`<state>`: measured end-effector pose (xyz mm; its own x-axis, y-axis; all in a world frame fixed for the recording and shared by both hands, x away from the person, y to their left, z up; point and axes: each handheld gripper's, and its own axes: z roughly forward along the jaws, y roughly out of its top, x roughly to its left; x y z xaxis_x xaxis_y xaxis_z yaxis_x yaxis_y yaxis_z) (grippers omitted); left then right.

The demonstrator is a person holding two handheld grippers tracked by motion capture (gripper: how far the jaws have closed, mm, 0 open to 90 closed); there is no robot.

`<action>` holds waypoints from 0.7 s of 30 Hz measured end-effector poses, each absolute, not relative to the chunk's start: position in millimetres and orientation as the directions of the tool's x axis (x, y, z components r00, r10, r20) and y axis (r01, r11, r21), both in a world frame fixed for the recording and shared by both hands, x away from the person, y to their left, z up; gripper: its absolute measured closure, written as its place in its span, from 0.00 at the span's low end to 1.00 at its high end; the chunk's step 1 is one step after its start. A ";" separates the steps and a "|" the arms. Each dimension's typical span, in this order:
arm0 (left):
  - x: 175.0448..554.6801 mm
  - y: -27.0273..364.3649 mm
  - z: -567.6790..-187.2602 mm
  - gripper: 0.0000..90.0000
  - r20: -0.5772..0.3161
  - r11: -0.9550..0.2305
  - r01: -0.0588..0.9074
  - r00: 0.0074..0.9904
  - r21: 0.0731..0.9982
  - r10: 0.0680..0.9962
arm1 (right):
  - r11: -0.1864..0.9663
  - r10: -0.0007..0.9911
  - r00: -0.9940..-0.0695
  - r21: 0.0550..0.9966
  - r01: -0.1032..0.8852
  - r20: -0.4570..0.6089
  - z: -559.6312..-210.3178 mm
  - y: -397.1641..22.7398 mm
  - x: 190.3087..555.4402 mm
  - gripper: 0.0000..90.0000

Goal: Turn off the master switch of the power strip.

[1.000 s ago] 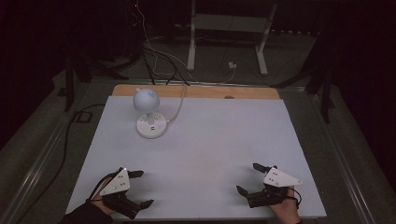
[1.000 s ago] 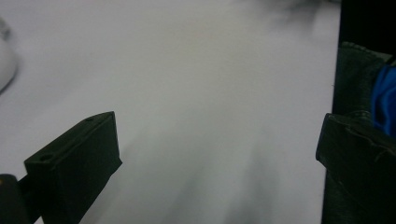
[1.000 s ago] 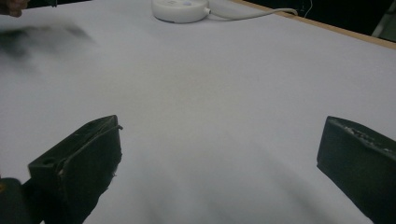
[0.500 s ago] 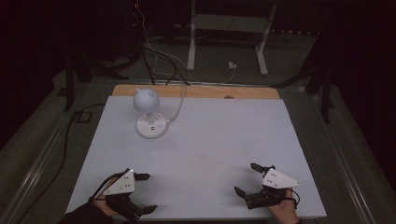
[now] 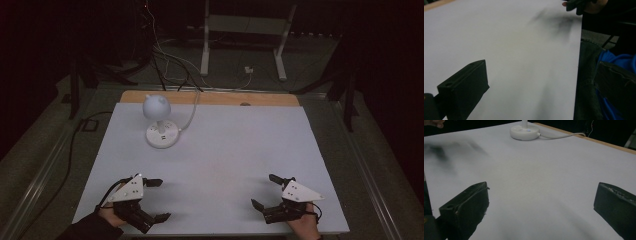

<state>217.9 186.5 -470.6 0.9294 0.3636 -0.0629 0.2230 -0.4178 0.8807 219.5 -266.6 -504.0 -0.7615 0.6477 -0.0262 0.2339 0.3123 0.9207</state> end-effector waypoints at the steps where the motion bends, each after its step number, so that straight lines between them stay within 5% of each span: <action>1: 219.5 186.3 -468.7 0.00 -0.061 -0.409 0.220 0.928 0.886 0.367 | 0.311 0.648 -0.761 0.921 0.234 -0.025 -504.0 -266.6 219.5 0.00; 21: 251.2 174.5 -448.7 0.01 -0.048 -0.356 0.229 0.891 0.906 0.451 | 0.305 0.656 -0.755 0.921 0.244 -0.017 -504.1 -268.3 220.1 0.00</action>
<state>251.2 174.5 -448.7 0.8912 0.4511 -0.0480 0.2291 -0.3563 0.9058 220.1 -268.3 -504.1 -0.7548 0.6557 -0.0169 0.2440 0.3047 0.9207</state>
